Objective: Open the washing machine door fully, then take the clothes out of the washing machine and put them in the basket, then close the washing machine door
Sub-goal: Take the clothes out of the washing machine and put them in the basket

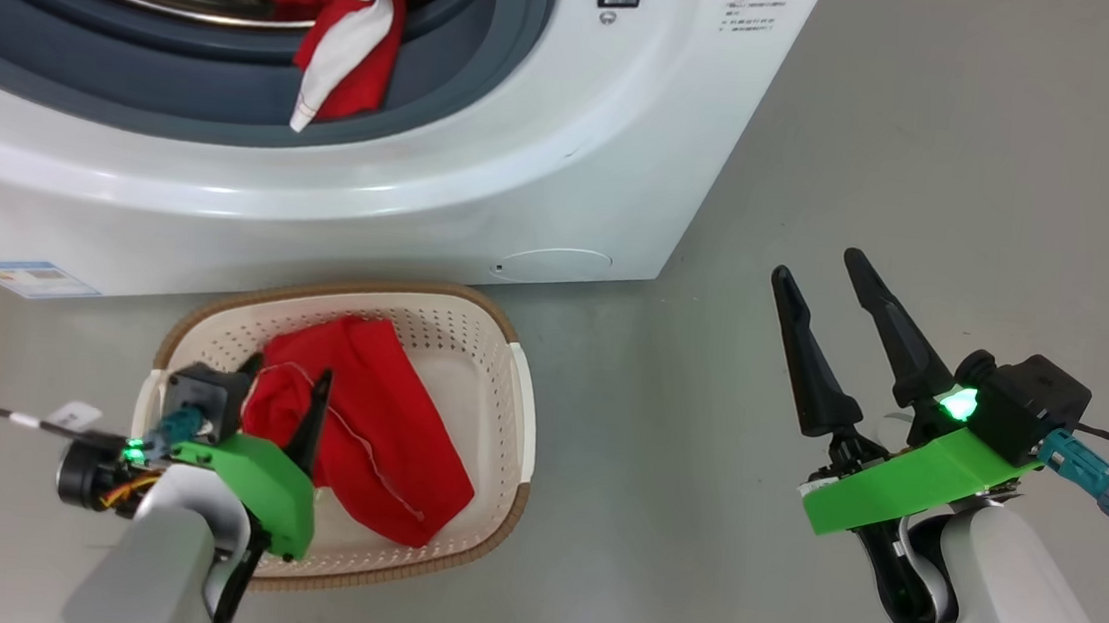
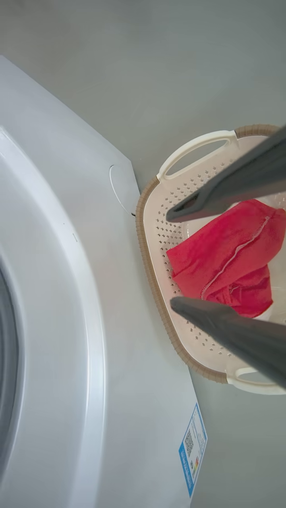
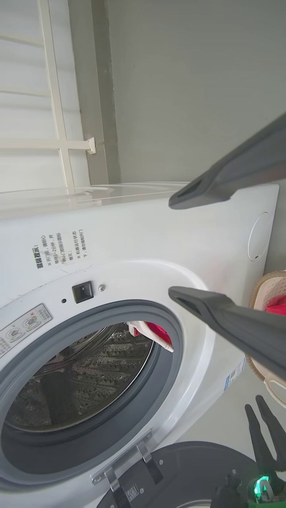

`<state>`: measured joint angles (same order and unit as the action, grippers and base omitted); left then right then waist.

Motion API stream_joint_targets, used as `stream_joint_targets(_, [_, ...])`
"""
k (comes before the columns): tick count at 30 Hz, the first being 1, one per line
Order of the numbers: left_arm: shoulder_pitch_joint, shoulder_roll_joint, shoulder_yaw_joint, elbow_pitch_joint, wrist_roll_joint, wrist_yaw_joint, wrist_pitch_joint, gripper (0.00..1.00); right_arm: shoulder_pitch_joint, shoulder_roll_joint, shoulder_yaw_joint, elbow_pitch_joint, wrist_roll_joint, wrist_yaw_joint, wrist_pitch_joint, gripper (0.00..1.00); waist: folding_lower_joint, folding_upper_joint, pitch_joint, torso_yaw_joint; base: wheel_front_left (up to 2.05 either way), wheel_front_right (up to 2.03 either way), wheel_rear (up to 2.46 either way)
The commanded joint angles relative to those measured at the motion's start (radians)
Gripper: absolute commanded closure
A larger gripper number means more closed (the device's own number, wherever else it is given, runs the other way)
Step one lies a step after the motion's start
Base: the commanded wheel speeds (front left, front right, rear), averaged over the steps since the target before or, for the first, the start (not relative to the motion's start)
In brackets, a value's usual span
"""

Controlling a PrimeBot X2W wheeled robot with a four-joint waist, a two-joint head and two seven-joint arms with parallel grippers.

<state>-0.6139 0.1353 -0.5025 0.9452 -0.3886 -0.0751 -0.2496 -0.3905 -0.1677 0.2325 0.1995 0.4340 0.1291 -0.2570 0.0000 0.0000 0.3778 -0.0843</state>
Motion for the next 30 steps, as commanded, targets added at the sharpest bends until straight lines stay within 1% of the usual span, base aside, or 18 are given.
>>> stream_joint_targets(1, [0.028, 0.044, 0.045, -0.046, 0.015, 0.011, -0.012, 0.00, 0.004, -0.001, 0.017, -0.021, 0.009, 0.002, -0.005, 0.00, 0.0000, 0.0000, -0.005, 0.004, 0.00, 0.00, 0.00])
stream_joint_targets(10, [0.085, 0.071, 0.120, -0.211, 0.035, 0.045, -0.012, 0.00, 0.011, -0.009, 0.019, -0.023, 0.010, 0.002, -0.005, 0.00, 0.0000, 0.0000, -0.012, 0.013, 0.00, 0.00, 0.00])
stream_joint_targets(11, [0.085, 0.071, 0.120, -0.211, 0.035, 0.045, -0.012, 0.00, 0.011, -0.009, 0.019, -0.023, 0.010, 0.002, -0.005, 0.00, 0.0000, 0.0000, -0.012, 0.013, 0.00, 0.00, 0.00])
stream_joint_targets(22, [0.167, 0.086, 0.190, -0.404, 0.044, 0.076, -0.012, 0.00, 0.019, -0.012, 0.013, -0.019, 0.010, 0.002, -0.005, 0.00, 0.0000, 0.0000, -0.040, 0.023, 0.00, 0.00, 0.00])
stream_joint_targets(30, [0.235, 0.104, 0.213, -0.531, 0.049, 0.110, -0.012, 0.00, 0.031, -0.015, 0.013, -0.014, 0.011, 0.002, -0.005, 0.00, 0.0000, 0.0000, -0.076, 0.035, 0.00, 0.00, 0.00])
